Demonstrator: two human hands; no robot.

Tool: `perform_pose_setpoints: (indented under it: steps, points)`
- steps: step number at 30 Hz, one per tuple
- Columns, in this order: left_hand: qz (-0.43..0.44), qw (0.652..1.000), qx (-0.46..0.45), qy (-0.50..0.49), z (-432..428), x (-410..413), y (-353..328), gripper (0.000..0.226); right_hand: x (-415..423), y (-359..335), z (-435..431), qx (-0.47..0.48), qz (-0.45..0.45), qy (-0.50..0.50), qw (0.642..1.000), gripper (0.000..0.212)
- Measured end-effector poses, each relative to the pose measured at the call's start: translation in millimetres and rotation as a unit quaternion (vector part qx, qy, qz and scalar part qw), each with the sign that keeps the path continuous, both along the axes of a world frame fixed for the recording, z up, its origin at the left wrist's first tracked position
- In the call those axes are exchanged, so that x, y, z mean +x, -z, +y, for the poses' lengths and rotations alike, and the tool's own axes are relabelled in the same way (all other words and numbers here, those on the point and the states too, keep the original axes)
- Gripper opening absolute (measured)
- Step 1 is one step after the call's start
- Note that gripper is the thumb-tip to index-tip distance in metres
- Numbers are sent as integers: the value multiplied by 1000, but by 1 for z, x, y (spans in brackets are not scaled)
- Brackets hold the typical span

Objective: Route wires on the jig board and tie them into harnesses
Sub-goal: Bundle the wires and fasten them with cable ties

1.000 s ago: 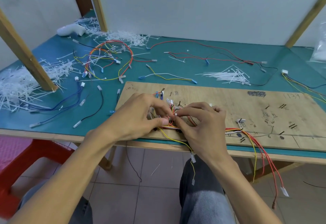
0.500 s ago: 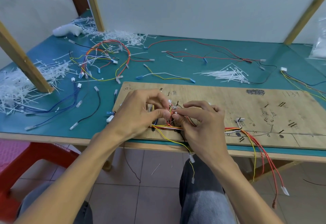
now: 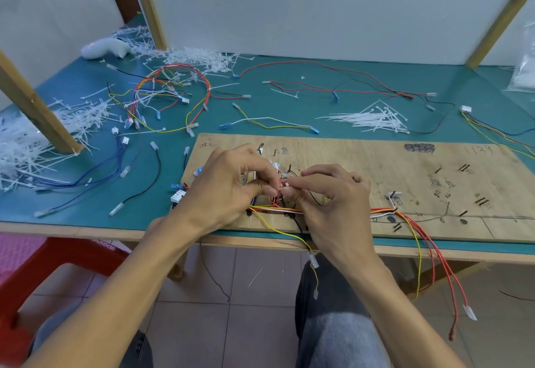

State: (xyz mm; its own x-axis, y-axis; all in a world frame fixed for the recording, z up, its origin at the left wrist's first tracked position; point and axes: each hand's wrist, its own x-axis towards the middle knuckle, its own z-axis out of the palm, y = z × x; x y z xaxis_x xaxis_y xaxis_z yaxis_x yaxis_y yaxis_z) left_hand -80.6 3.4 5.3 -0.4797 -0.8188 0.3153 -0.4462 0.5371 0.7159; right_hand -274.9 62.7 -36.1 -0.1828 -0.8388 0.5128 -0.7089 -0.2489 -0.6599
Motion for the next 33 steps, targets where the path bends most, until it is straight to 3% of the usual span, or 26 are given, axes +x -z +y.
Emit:
perform_pose_setpoints:
  steps: [13, 17, 28, 33]
  points:
    - [-5, 1000, 5, 16, -7, -4, 3, 17, -3, 0, -2, 12, 55, -41, 998, 13]
    - [-4, 1000, 18, 24, -11, -4, 5, 9, -4, 2, -2, 18, 64, -37, 997, 34]
    - [-47, 998, -2, 41, -15, -5, -1, 11, -2, -2, 3, 20, 33, -4, 999, 7]
    - [-85, 996, -14, 36, -14, -6, -5, 8, 3, -6, 7, 21, 38, -4, 999, 12]
